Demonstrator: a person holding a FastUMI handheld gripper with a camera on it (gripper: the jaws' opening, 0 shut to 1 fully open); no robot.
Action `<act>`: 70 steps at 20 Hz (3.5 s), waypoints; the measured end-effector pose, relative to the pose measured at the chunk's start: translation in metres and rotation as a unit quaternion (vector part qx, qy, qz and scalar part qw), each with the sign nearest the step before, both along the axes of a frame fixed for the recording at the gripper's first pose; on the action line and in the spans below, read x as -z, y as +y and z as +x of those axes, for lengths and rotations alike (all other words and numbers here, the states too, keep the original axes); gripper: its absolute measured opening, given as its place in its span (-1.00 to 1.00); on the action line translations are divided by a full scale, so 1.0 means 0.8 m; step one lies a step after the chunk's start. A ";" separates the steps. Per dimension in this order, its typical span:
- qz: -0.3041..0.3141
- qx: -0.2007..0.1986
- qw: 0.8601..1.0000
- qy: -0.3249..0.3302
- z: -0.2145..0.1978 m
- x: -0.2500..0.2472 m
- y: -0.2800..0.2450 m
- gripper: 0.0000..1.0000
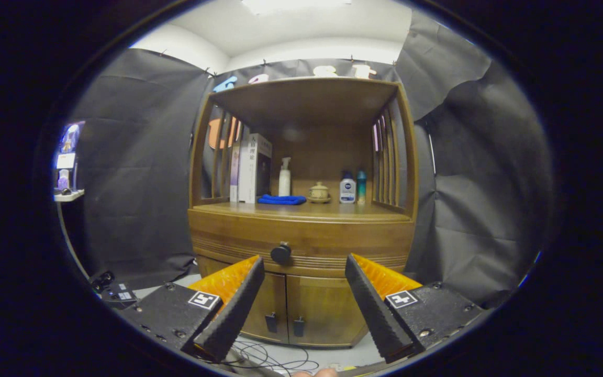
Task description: Pull open the drawer, take out the items inside it, and place them on the countertop above the cabinet.
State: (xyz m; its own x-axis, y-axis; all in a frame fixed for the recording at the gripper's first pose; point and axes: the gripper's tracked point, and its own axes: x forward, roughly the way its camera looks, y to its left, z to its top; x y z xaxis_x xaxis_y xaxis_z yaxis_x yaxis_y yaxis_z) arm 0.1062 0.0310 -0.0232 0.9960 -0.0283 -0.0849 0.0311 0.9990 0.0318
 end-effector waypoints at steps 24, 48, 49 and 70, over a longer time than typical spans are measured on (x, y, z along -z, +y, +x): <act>-0.025 0.023 0.997 0.065 0.200 0.086 0.036 0.20; -0.012 0.042 0.996 0.083 0.144 0.085 0.046 -0.33; -0.015 0.040 0.996 0.084 0.134 0.084 0.047 -0.34; 0.009 0.021 0.995 0.101 0.002 0.086 0.066 -0.34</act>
State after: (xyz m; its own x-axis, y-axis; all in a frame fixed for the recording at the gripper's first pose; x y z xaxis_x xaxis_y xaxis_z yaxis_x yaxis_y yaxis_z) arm 0.1074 0.0834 -0.0923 0.9567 -0.0652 -0.2836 0.0794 0.9961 0.0389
